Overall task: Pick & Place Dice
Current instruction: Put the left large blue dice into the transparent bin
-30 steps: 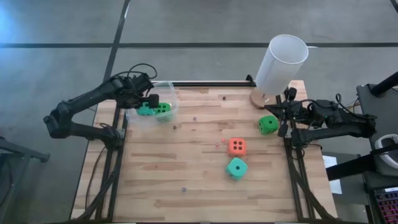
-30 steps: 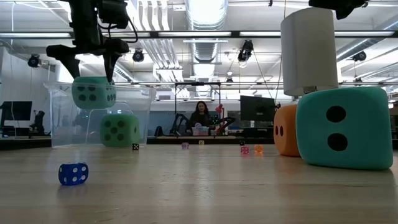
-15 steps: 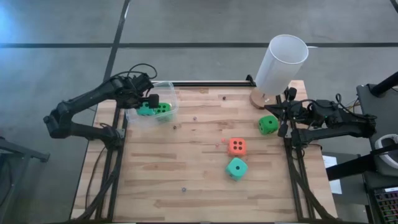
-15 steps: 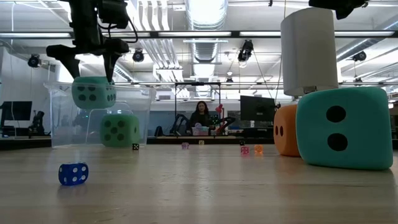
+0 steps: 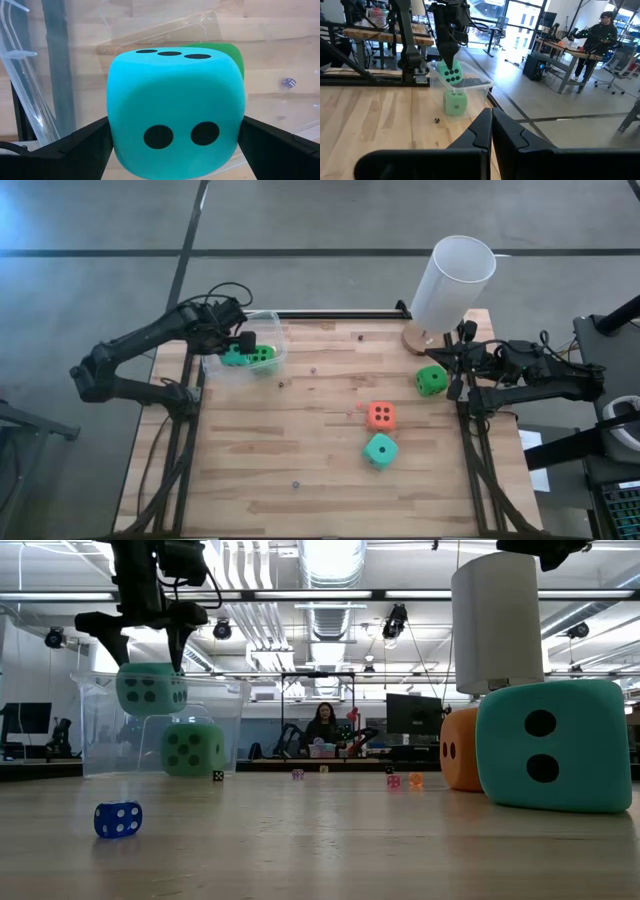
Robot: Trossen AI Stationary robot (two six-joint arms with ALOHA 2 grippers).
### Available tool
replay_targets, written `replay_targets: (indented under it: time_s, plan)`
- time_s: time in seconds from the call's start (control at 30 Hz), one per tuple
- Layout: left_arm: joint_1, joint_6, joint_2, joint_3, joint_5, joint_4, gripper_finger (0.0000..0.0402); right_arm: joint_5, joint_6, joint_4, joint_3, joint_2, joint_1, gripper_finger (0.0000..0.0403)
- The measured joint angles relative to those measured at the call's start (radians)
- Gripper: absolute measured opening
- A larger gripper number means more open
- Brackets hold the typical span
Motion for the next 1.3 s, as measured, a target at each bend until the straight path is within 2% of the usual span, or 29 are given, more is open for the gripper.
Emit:
replay_targets:
  time_s: [0.4, 0.63, 0.77, 1.1, 1.23, 1.3]
  plan:
    - [0.0, -0.045, 0.0, 0.0, -0.08, -0.041, 0.0399, 0.0, 0.002, 0.0, 0.0, 0.0, 0.0, 0.0008]
    - [0.004, -0.068, 0.0, 0.0, -0.083, -0.045, 0.04, 0.0, 0.001, 0.0, 0.0, 0.0, 0.0, 0.0008]
    - [0.004, -0.132, 0.0, 0.0, -0.087, -0.048, 0.0399, 0.0, 0.002, 0.0, 0.0, 0.0, 0.0, 0.0008]
    - [0.004, -0.17, 0.0, -0.017, -0.099, -0.061, 0.035, 0.0, 0.002, 0.0, 0.0, 0.0, 0.0, 0.0008]
    - [0.004, -0.175, 0.0, -0.018, -0.099, -0.076, 0.0389, 0.0, 0.001, 0.0, 0.0, 0.0, 0.0, 0.0008]
    - [0.006, -0.17, 0.0, -0.018, -0.099, -0.079, 0.0388, 0.0, 0.002, 0.0, 0.0, 0.0, 0.0, 0.0008]
